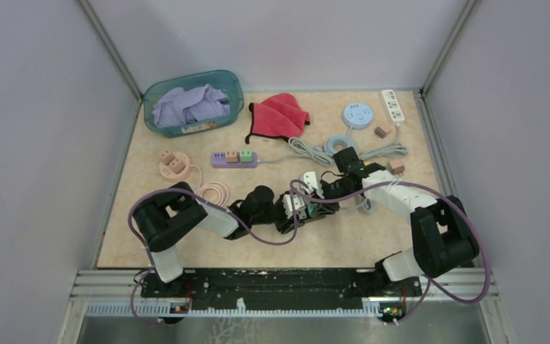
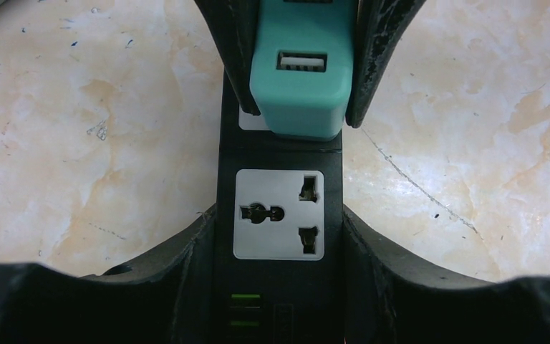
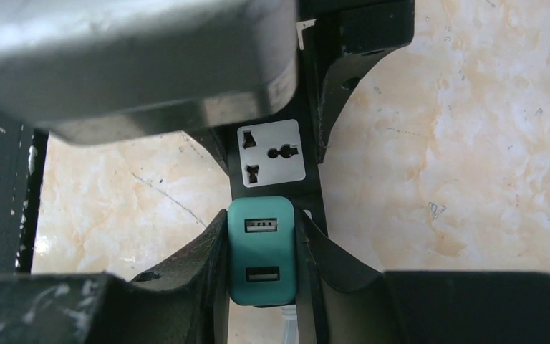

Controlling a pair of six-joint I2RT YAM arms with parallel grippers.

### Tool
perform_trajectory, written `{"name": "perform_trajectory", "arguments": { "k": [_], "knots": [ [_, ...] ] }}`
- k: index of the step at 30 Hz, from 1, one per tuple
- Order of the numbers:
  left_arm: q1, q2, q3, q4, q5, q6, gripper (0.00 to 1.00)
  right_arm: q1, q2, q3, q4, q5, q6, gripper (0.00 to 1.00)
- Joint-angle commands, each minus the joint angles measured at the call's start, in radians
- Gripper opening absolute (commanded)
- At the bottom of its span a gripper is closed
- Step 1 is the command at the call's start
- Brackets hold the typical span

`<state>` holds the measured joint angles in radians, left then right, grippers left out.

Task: Pull the plug off the socket
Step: Remove the plug from the socket.

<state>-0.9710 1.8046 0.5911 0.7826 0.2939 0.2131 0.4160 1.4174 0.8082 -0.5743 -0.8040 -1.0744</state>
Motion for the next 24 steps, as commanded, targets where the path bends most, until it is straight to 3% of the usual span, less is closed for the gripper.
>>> {"name": "perform_trajectory", "arguments": {
  "k": [1,5,8,10,12,13,14,18,21,24],
  "knots": [
    [-0.011,0.018,-0.002,-0.031,-0.002,-0.010,0.00,-0.061,-0.048,0.054,-0.090,-0.059,-0.246,0.00],
    [-0.011,0.019,-0.001,-0.032,0.000,-0.011,0.00,-0.059,-0.012,0.013,-0.305,-0.276,-0.619,0.00],
    [-0.011,0.015,-0.005,-0.031,-0.003,-0.009,0.00,-0.022,0.001,0.026,-0.297,-0.337,-0.602,0.00],
    [-0.011,0.013,-0.008,-0.027,-0.004,-0.009,0.00,0.015,-0.020,0.034,-0.139,-0.317,-0.368,0.00],
    [-0.011,0.014,-0.007,-0.027,-0.004,-0.010,0.00,0.049,-0.057,0.013,0.182,-0.199,0.117,0.00],
    [-0.011,0.016,-0.005,-0.028,-0.003,-0.010,0.00,0.052,-0.070,0.009,0.268,-0.141,0.257,0.00],
    [-0.011,0.016,-0.004,-0.028,-0.004,-0.010,0.00,0.050,-0.070,0.031,0.268,-0.106,0.276,0.00],
    [-0.011,0.018,-0.002,-0.030,-0.003,-0.010,0.00,0.021,-0.047,0.110,0.064,-0.043,0.088,0.00],
    [-0.011,0.018,-0.004,-0.029,-0.001,-0.009,0.00,-0.051,-0.038,0.155,-0.106,-0.114,-0.039,0.00],
    [-0.011,0.018,-0.002,-0.030,-0.001,-0.011,0.00,-0.132,-0.051,0.168,-0.165,-0.182,-0.095,0.00]
  ]
}}
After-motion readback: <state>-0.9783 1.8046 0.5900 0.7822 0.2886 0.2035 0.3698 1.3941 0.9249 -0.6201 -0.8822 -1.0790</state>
